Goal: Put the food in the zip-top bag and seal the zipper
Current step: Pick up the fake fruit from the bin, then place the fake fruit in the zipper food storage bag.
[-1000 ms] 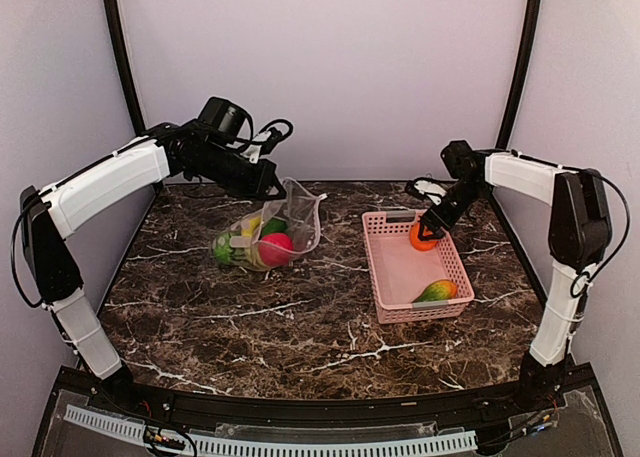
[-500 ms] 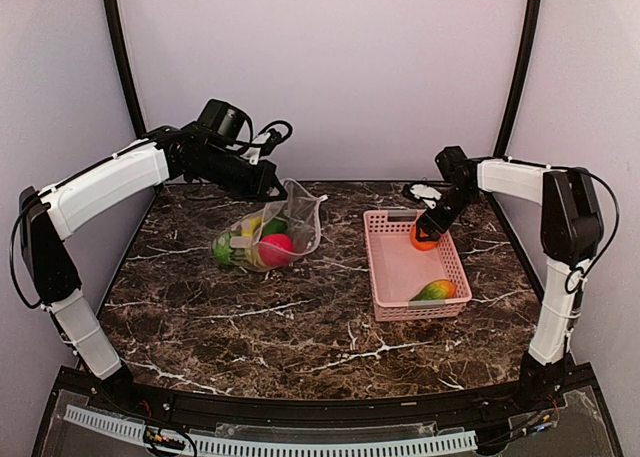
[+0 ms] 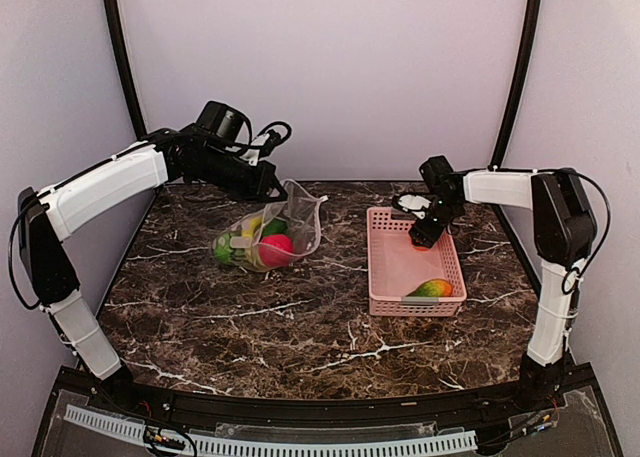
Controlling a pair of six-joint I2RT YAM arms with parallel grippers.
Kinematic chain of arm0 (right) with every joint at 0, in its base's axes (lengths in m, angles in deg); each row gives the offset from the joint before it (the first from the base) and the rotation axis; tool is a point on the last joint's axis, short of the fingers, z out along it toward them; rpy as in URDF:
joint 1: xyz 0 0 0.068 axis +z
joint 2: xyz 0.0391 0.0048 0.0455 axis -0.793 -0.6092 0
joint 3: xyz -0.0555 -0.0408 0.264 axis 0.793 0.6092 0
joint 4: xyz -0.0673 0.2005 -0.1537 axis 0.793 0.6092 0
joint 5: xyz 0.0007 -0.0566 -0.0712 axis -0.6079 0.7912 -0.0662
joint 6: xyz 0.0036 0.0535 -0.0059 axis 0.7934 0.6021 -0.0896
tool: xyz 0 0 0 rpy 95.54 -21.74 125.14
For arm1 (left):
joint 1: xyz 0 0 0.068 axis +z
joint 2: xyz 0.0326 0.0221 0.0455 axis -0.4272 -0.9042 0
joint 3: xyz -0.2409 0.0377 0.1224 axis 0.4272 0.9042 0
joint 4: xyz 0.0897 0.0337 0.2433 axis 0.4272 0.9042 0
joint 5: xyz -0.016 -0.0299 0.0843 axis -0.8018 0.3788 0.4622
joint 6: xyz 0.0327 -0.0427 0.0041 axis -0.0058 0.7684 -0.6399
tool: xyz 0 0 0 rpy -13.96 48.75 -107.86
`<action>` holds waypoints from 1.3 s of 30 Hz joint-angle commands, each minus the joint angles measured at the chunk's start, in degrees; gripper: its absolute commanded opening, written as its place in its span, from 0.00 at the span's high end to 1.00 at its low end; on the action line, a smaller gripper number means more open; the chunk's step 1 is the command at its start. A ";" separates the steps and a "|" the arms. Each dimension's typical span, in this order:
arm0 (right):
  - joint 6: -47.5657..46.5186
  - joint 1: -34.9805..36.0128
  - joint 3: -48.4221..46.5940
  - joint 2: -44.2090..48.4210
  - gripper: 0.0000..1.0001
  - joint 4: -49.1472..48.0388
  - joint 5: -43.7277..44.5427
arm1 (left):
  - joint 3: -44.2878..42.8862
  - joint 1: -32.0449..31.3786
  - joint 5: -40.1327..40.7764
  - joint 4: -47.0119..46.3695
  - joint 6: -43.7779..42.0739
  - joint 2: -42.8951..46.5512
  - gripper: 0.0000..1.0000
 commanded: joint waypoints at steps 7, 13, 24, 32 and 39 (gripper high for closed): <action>-0.98 1.17 2.09 1.40 0.40 -0.27 4.85 | 1.25 -0.30 -1.14 -1.08 0.80 2.98 0.99; 0.49 1.51 1.14 6.94 0.42 3.59 0.07 | 1.73 -0.30 -1.29 -1.69 0.95 3.06 0.99; 5.78 6.58 -2.79 13.94 0.44 10.82 -24.34 | 3.03 -0.43 -2.57 -4.75 2.75 2.50 0.99; 8.13 12.20 -13.89 16.20 0.44 14.31 -38.73 | 3.48 -0.48 -3.04 -5.71 3.57 2.92 0.99; 11.12 18.78 -21.94 13.00 0.43 14.58 -42.21 | 4.79 -0.74 -3.21 -7.24 4.65 3.33 0.99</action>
